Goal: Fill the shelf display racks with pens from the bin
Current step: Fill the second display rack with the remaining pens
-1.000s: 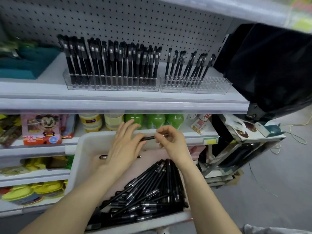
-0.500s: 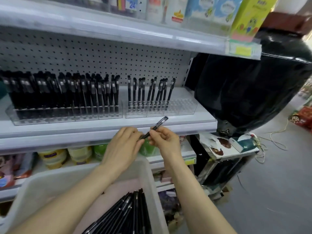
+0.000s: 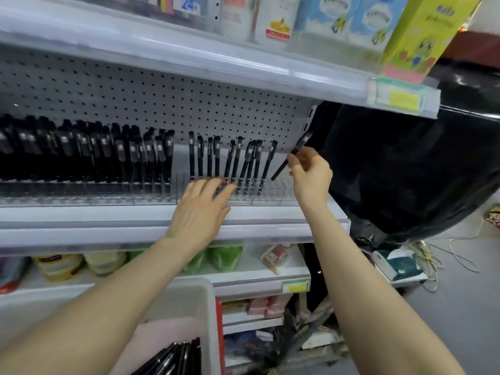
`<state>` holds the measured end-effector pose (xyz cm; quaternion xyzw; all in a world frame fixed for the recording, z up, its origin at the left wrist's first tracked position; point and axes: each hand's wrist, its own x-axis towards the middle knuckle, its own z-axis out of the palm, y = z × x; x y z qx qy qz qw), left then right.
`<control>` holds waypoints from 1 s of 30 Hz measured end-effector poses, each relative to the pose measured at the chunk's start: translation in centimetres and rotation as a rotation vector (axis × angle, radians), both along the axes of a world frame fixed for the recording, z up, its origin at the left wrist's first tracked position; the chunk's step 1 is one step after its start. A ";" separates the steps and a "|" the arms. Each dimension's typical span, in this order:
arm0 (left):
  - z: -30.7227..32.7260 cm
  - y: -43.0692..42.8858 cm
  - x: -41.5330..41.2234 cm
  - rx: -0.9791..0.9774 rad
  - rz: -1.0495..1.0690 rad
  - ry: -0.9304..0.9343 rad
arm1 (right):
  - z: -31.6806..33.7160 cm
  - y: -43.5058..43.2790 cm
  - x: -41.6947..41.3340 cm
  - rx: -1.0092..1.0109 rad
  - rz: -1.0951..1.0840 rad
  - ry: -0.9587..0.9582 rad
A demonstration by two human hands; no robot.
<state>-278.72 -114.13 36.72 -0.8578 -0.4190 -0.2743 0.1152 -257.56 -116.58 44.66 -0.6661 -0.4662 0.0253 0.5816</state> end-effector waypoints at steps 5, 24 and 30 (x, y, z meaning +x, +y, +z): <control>-0.1 0.2 0.1 -0.010 0.002 -0.002 | -1.0 2.7 0.6 -0.062 0.015 -0.073; 0.3 -0.6 -1.6 -0.085 -0.079 -0.018 | -2.8 2.1 -0.4 -0.291 -0.001 -0.188; -1.8 -4.2 -7.3 -0.121 -0.084 -0.153 | -4.8 -2.6 -4.9 -0.147 -0.051 -0.142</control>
